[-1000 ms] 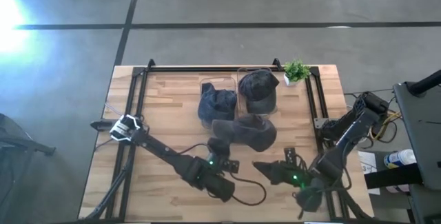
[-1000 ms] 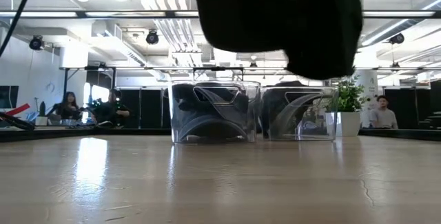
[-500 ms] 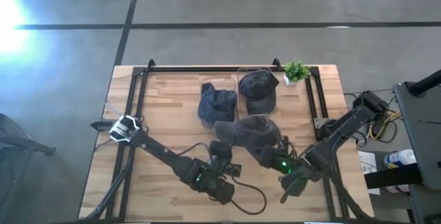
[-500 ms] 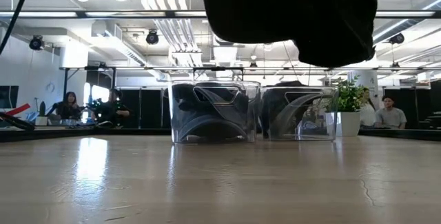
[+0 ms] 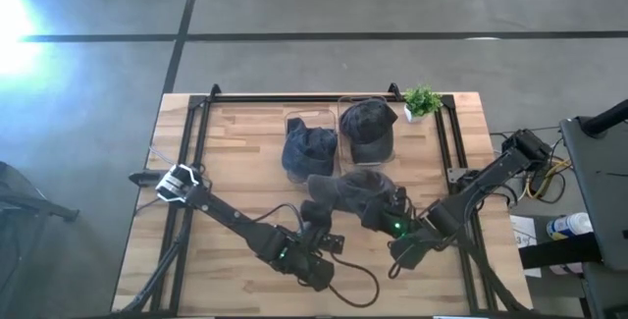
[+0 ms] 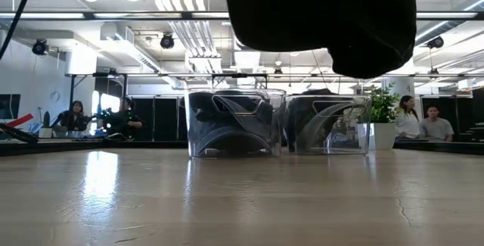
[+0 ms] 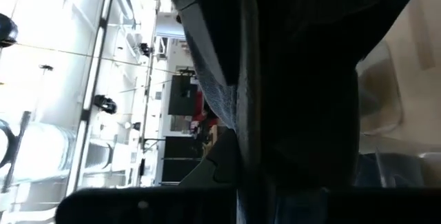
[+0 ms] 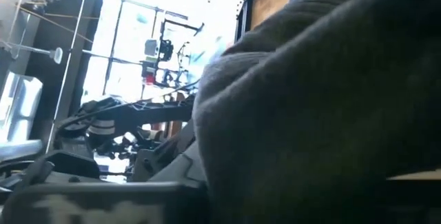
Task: Pick & Place hat
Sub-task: Put the black cap into the right transparent bin
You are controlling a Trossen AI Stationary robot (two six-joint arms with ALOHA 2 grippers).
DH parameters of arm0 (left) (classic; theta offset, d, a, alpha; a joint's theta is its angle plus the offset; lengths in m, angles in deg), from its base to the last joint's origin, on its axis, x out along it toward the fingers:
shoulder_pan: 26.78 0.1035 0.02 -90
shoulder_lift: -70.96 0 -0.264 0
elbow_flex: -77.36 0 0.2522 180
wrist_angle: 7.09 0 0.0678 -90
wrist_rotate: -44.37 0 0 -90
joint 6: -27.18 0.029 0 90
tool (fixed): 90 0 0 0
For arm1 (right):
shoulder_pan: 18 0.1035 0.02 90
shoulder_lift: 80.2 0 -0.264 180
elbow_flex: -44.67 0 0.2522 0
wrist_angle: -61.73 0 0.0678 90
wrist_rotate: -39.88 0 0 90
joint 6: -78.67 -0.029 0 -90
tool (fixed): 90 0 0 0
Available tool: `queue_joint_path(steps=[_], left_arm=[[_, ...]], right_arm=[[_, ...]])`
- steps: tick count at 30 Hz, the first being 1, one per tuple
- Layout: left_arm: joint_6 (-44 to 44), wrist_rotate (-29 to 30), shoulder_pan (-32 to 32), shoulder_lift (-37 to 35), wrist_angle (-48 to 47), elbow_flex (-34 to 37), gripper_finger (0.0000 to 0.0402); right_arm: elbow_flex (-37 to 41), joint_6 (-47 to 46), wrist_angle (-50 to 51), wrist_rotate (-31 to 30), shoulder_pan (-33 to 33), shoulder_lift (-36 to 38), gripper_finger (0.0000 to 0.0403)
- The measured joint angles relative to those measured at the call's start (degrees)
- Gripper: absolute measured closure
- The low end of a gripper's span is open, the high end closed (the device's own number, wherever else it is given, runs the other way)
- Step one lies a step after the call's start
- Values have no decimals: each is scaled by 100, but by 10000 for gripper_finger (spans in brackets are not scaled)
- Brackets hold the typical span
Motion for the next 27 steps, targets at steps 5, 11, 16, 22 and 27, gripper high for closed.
queue_joint_path(steps=[5,11,16,22,27], left_arm=[[-402,-241,-29,7,-22,13,378],[-1318,-274,-245,-27,-57,13,376],[-2201,-610,-408,-159,-61,-25,374],[-3880,-1934,-422,-258,-57,-42,374],[-4980,-2502,-386,-248,-461,-13,359]], right_arm=[[174,-48,-25,23,7,11,384],[338,524,-5,362,53,207,388],[620,951,21,540,177,534,389],[1048,1061,107,555,238,893,390],[1135,1327,124,604,225,945,390]])
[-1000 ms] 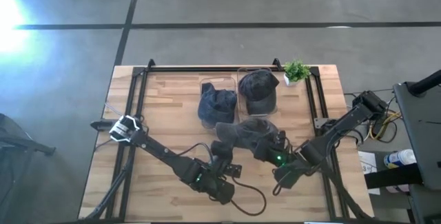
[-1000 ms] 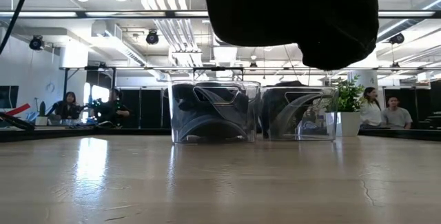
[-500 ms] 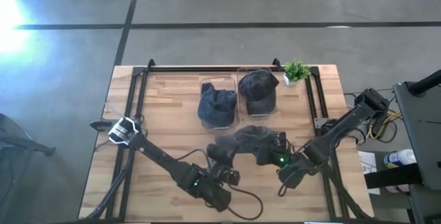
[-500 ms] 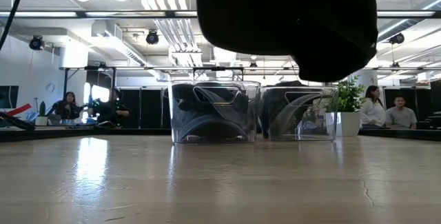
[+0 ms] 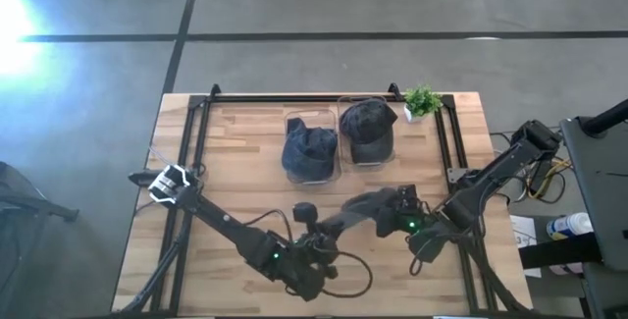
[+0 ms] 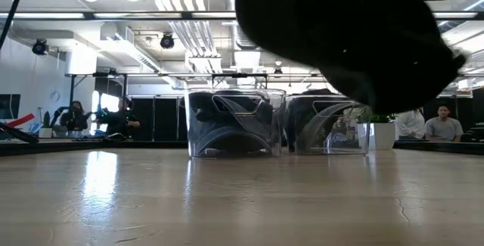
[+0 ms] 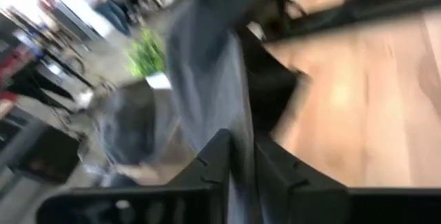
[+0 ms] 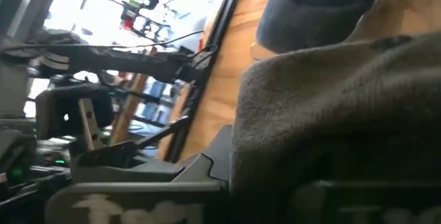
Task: Pick & Place hat
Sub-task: Put the black cap into the right transparent bin
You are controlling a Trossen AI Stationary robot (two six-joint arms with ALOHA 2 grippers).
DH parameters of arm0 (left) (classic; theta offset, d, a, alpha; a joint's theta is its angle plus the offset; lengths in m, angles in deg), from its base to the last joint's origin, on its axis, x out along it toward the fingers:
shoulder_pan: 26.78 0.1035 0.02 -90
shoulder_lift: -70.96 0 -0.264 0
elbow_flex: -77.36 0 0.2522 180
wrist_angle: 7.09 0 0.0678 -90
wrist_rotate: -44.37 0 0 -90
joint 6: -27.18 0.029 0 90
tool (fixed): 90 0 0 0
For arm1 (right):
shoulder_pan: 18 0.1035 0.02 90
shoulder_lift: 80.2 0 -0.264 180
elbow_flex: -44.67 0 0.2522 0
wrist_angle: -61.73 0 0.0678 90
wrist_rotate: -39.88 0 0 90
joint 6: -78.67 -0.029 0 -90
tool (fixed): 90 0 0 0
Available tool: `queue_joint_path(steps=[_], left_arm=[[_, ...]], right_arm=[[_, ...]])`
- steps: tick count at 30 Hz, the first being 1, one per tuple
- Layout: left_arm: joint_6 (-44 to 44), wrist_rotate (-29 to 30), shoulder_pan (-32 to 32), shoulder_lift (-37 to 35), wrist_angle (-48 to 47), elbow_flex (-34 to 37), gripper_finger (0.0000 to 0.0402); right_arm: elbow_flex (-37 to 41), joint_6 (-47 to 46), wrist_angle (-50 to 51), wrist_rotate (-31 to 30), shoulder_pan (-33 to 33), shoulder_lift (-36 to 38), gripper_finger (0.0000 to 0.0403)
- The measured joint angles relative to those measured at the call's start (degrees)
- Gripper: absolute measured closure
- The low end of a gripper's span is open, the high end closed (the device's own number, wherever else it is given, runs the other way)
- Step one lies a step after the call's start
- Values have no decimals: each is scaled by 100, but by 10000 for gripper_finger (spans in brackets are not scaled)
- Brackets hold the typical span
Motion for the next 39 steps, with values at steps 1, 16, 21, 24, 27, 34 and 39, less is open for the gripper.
queue_joint_path(steps=[1,16,21,24,27,34,39], left_arm=[[-167,-66,-10,1,-210,0,348],[-3214,-1488,-171,-76,-2070,-278,213],[-3537,-1514,-197,-248,-2089,-278,213],[-3714,-1693,-199,-279,-2089,-277,213],[-3805,-2026,-185,-279,-2002,-186,213],[-4280,-2823,-230,-304,-1247,375,213],[-4629,-2889,-249,-444,-236,931,213]], right_arm=[[7,93,78,-11,1,3,390],[-32,2413,446,819,257,798,391],[-63,3875,455,1255,260,1452,391],[-65,4671,708,1467,23,1920,390],[-63,5181,1135,1790,-428,2315,390],[-65,7811,1474,3447,-2107,2776,390],[-120,8962,1991,4768,-3494,2766,390]])
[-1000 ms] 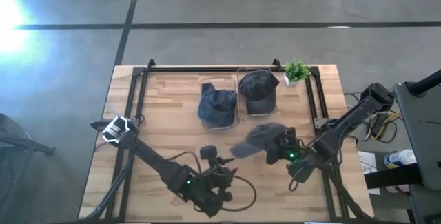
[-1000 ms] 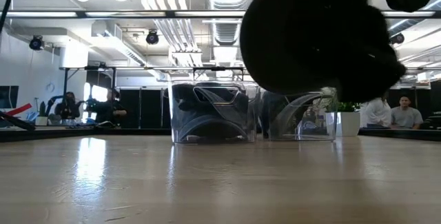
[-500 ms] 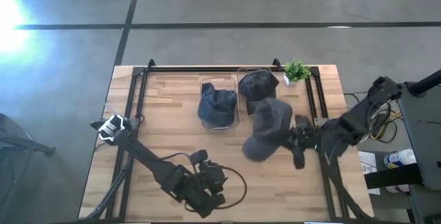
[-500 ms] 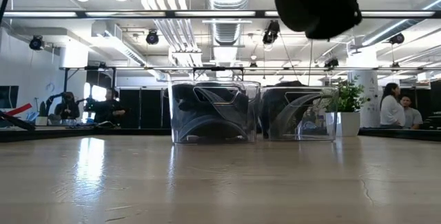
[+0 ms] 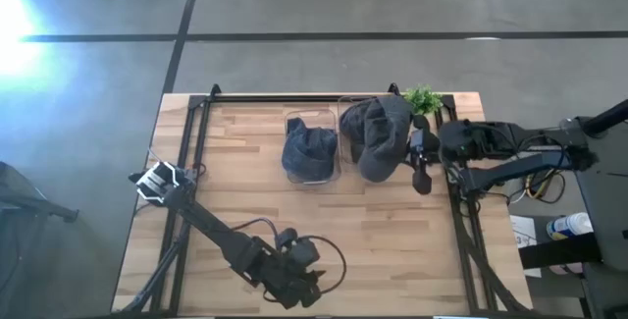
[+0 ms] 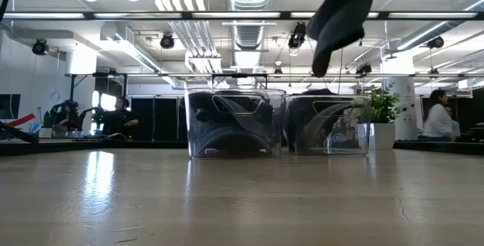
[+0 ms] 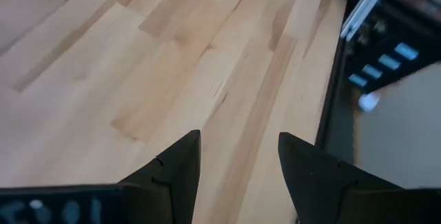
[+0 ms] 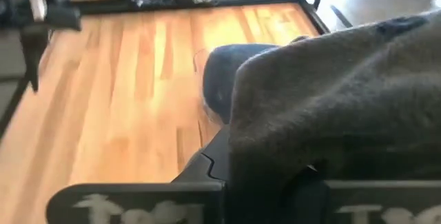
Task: Pick & Place hat
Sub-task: Put the black cap into the right transparent bin
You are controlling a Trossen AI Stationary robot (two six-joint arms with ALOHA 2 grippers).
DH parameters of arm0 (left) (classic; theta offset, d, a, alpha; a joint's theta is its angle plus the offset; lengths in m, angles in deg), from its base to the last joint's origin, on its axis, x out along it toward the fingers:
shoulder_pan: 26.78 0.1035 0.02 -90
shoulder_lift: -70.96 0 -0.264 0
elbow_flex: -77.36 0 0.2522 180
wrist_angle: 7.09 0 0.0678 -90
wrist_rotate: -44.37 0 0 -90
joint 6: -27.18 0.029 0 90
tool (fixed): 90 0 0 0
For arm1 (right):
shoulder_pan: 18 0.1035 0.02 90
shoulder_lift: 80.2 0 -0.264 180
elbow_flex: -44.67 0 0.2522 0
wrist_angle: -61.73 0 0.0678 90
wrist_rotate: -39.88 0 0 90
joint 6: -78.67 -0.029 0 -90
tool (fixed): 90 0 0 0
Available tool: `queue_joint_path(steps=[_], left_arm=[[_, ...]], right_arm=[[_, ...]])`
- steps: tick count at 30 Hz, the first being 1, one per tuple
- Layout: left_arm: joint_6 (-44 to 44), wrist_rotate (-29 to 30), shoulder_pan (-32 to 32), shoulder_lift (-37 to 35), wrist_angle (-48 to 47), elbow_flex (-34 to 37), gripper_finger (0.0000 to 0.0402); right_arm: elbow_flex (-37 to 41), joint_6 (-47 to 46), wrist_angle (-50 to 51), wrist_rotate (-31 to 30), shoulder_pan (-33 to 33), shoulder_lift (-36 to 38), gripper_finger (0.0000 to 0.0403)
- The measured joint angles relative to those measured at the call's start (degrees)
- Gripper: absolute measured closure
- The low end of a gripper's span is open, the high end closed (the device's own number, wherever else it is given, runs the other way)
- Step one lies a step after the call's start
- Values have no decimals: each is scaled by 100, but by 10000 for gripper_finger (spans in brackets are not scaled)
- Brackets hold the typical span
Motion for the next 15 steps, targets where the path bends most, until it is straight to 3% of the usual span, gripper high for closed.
queue_joint_path(steps=[3,8,15], left_arm=[[-153,13,39,-17,505,295,213],[-255,148,228,-17,1475,889,213],[-261,255,643,-17,2421,1571,213]], right_arm=[[-7,796,-24,670,-661,-134,390],[-7,1961,27,1281,-1587,-487,390],[-4,2711,74,2264,-2625,-1081,390]])
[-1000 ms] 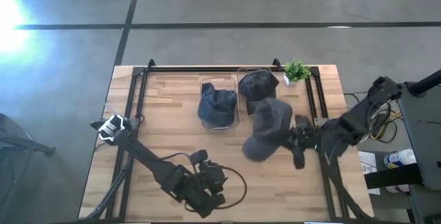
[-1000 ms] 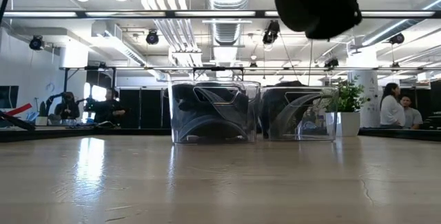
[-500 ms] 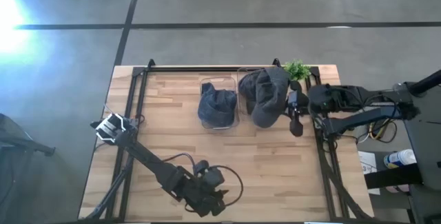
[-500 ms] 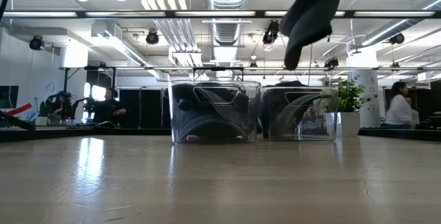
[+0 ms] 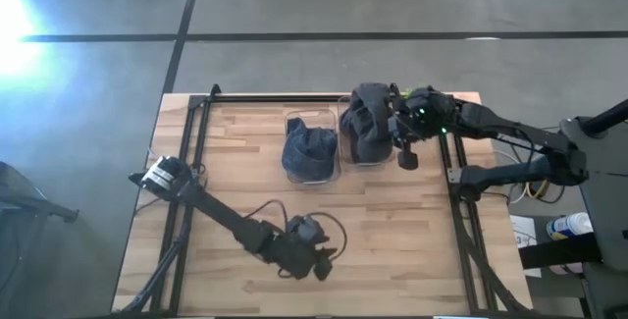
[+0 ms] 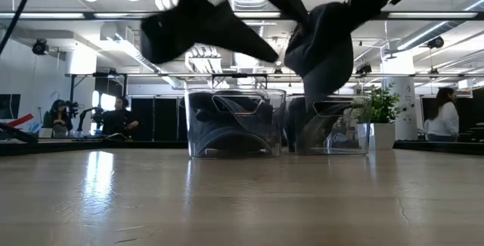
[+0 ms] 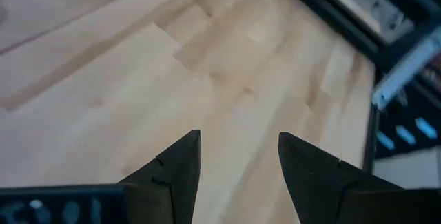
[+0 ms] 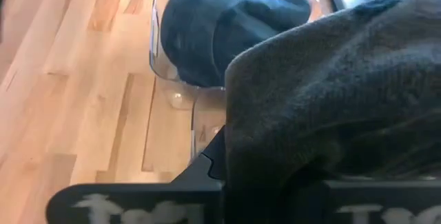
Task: Pick & Place hat
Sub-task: Put the black cap into the right transparent bin
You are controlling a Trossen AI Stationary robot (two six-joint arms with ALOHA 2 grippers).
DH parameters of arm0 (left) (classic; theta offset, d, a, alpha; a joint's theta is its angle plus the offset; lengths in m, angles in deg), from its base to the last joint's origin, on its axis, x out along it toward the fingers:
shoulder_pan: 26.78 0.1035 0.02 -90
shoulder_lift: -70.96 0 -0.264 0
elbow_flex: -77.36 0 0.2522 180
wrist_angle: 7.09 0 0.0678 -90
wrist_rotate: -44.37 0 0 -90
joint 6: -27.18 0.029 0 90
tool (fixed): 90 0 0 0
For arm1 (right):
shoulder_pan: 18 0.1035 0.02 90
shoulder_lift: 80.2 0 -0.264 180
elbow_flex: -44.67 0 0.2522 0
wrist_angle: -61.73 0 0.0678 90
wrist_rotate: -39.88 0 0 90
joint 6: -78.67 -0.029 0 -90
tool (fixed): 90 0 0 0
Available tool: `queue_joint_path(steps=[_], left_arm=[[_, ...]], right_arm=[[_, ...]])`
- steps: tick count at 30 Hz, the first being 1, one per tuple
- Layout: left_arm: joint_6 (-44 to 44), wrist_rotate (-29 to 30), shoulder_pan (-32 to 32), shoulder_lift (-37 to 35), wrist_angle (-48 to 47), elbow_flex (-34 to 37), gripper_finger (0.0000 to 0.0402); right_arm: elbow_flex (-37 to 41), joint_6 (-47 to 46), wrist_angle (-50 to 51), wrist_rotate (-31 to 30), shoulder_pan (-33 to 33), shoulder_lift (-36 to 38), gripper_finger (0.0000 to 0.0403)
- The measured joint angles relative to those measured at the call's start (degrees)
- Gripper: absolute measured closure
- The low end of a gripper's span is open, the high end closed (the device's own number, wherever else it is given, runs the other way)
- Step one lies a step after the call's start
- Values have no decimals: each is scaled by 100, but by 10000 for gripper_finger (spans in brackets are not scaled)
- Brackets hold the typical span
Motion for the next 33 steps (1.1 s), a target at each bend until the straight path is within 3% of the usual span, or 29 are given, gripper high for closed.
queue_joint_path(steps=[8,14,24,33], left_arm=[[200,-446,606,0,1646,407,213],[454,-464,893,0,1870,252,213],[759,-466,1146,0,1801,220,213],[747,-694,1146,0,1560,221,213]], right_arm=[[0,119,-148,1305,-617,-335,390],[39,41,-234,2400,-827,-234,390],[572,327,-774,2638,-1443,-193,390],[995,251,-1696,2632,-1534,-328,390]])
